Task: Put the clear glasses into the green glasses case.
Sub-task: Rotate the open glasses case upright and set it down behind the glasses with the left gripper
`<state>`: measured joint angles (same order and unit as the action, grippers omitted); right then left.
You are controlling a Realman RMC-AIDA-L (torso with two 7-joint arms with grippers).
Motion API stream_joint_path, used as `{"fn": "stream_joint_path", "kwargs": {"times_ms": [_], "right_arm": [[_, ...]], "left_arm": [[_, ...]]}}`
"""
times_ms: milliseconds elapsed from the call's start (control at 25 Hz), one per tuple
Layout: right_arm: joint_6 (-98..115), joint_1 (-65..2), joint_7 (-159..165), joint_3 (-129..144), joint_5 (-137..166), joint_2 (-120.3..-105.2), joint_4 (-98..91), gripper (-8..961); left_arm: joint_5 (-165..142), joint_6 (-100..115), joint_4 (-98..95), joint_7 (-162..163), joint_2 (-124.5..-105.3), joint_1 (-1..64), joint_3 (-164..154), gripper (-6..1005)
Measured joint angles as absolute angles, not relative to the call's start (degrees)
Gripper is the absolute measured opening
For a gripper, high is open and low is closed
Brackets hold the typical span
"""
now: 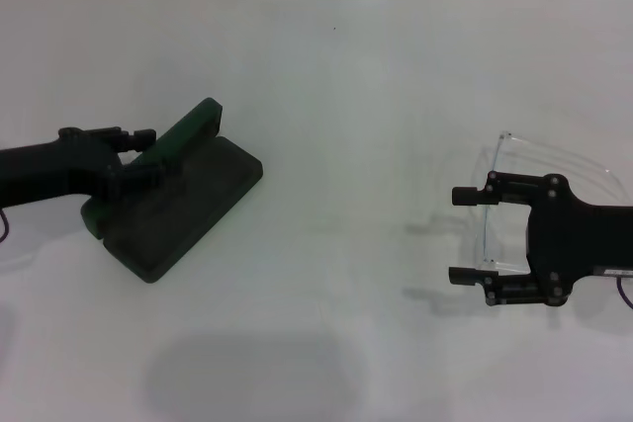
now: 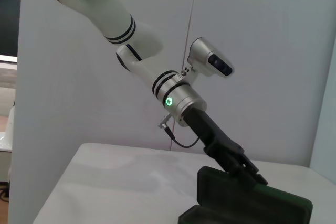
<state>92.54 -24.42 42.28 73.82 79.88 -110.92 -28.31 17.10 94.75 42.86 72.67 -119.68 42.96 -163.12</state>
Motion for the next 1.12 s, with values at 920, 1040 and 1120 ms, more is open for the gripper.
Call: {"fn": "stream_joint_path", "kwargs": {"times_ms": [920,1040,1120], "right_arm": [[93.4,-23.8,42.3,73.6,79.9,-111.26,-28.3,721],[93.4,-23.8,42.3,73.6,79.9,-111.44,-28.3,720],[93.4,-23.7,42.3,73.6,79.9,-111.5,-28.3,720]], "left_arm": [[17.9,92.1,42.6,70.1,-119.62,43.0,-163.1,264],[19.2,92.2,42.5,70.0,-119.58,44.0,-163.1,242],[19.3,92.2,42.3,69.8,-119.54,45.3,-163.1,231]]}}
